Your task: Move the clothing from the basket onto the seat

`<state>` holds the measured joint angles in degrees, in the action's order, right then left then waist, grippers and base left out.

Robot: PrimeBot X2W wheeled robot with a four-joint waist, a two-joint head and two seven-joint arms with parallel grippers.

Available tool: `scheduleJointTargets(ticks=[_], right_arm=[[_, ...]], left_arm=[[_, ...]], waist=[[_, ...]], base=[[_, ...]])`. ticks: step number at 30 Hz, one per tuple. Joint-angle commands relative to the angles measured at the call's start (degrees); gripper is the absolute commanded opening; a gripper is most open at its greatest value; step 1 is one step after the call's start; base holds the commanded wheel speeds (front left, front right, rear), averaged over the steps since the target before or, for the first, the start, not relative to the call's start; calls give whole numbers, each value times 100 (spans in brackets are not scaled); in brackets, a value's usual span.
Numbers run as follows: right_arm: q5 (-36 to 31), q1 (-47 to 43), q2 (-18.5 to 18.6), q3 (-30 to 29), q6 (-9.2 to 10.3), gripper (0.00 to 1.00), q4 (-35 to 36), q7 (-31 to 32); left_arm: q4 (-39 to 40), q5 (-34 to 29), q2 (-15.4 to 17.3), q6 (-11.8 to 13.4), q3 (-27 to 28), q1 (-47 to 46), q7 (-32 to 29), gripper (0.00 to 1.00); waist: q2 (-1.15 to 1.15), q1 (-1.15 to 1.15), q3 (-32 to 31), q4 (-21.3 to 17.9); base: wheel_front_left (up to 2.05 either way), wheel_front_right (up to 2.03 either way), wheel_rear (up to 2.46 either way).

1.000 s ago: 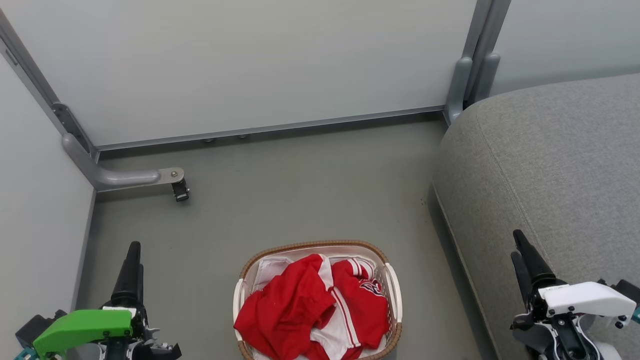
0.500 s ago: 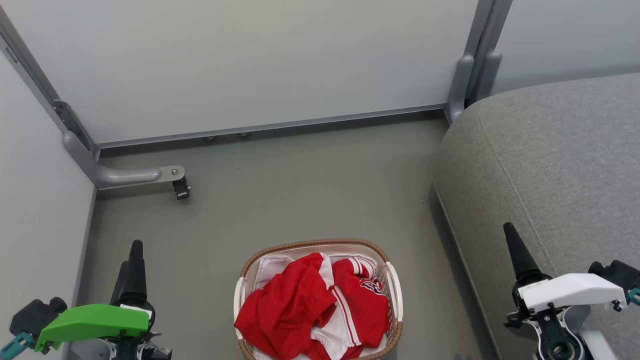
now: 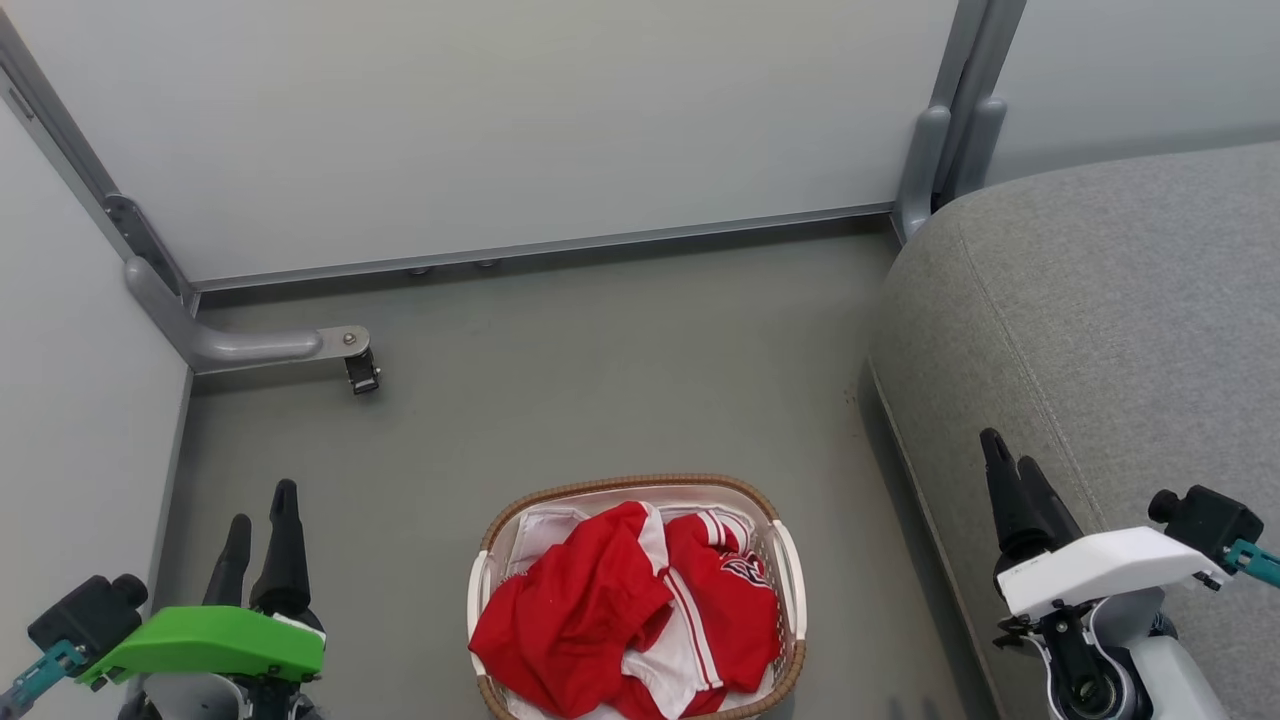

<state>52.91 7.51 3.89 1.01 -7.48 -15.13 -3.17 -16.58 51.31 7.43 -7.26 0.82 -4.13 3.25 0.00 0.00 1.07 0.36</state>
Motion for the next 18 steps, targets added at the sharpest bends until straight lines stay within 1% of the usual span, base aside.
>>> scheduleJointTargets(ticks=[1,9,18], right_arm=[[-252,143,46,28,-1,100,43,-75],[-1030,128,40,75,-2,100,-59,-226],[-1745,94,36,165,-2,100,-127,-380]], left_arm=[[34,-259,89,-13,-15,-117,68,100],[-37,-967,128,62,-91,3,221,100],[-46,-1614,202,112,-187,59,371,100]], waist=[[0,0,-1,1],[0,0,-13,6],[0,0,-10,19]], base=[[0,0,0],[0,0,0],[0,0,0]])
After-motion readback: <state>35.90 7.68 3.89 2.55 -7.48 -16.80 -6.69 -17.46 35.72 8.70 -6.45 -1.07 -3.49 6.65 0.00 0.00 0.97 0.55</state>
